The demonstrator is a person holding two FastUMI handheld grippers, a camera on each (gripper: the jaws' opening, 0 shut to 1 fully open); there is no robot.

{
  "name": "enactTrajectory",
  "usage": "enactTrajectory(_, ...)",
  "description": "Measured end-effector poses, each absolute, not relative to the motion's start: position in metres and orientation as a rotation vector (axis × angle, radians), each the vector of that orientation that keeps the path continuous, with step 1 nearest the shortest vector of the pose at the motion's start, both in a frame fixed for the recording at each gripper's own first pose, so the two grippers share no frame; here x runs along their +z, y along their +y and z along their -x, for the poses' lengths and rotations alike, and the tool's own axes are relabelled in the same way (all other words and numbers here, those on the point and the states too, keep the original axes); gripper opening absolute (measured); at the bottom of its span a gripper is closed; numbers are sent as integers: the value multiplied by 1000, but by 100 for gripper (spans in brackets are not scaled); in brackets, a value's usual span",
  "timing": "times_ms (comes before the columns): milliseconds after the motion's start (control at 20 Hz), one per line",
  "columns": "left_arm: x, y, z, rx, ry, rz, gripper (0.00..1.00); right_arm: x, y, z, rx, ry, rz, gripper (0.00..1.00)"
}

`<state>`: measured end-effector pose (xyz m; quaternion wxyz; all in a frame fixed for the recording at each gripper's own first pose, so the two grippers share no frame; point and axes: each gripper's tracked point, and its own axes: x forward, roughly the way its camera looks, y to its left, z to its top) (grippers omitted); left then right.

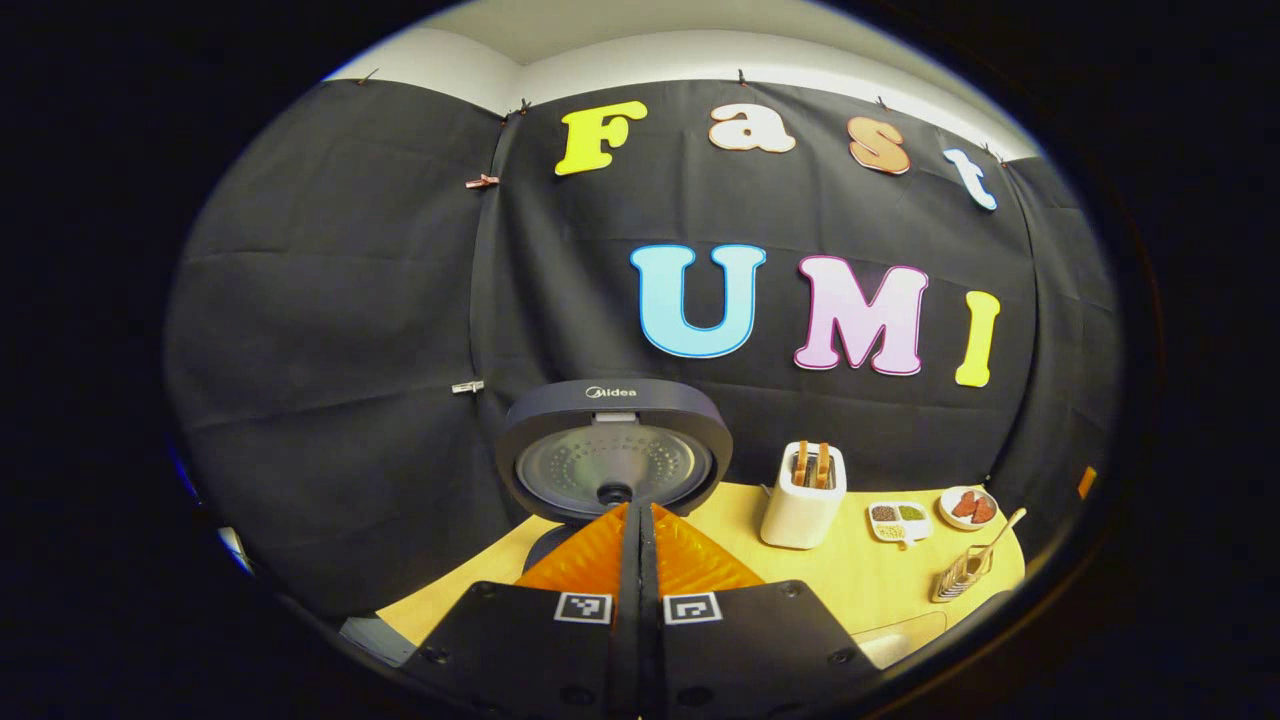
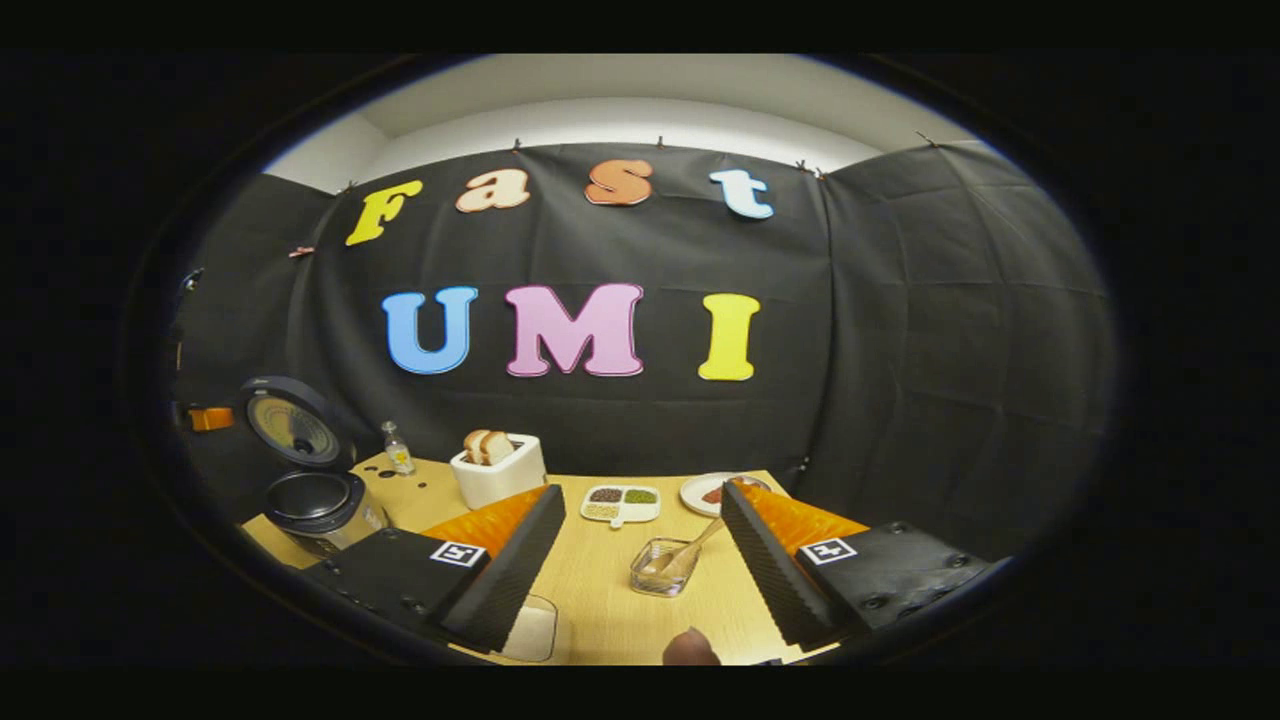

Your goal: Close the left gripper, press the button to open the rice cooker; take a wooden spoon from the chopstick holder with the right hand, scoop a spoonful of rice and pour it into the rice cooker, then put the wooden spoon back into the chopstick holder.

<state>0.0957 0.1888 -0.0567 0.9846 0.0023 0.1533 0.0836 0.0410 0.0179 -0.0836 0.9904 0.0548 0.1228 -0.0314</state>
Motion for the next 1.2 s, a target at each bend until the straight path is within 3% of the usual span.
enactTrajectory(450, -43, 153, -46, 84, 264, 72, 8, -191, -17, -95, -143, 421, -193, 98)
enactTrajectory(650, -47, 150, -25, 85, 259, 96, 27, -255, -42, -117, -224, 526, -276, 99)
enactTrajectory(750, -44, 155, -16, 110, 246, 90, 54, -275, -52, -127, -262, 548, -283, 98)
enactTrajectory(800, -39, 153, -11, 111, 233, 98, 50, -286, -56, -134, -271, 560, -286, 98)
enactTrajectory(950, -40, 143, 2, 98, 230, 86, 66, -310, -65, -148, -296, 601, -347, 98)
enactTrajectory(1200, -39, 119, 17, 45, 246, 41, 71, -344, -67, -173, -300, 658, -408, 90)
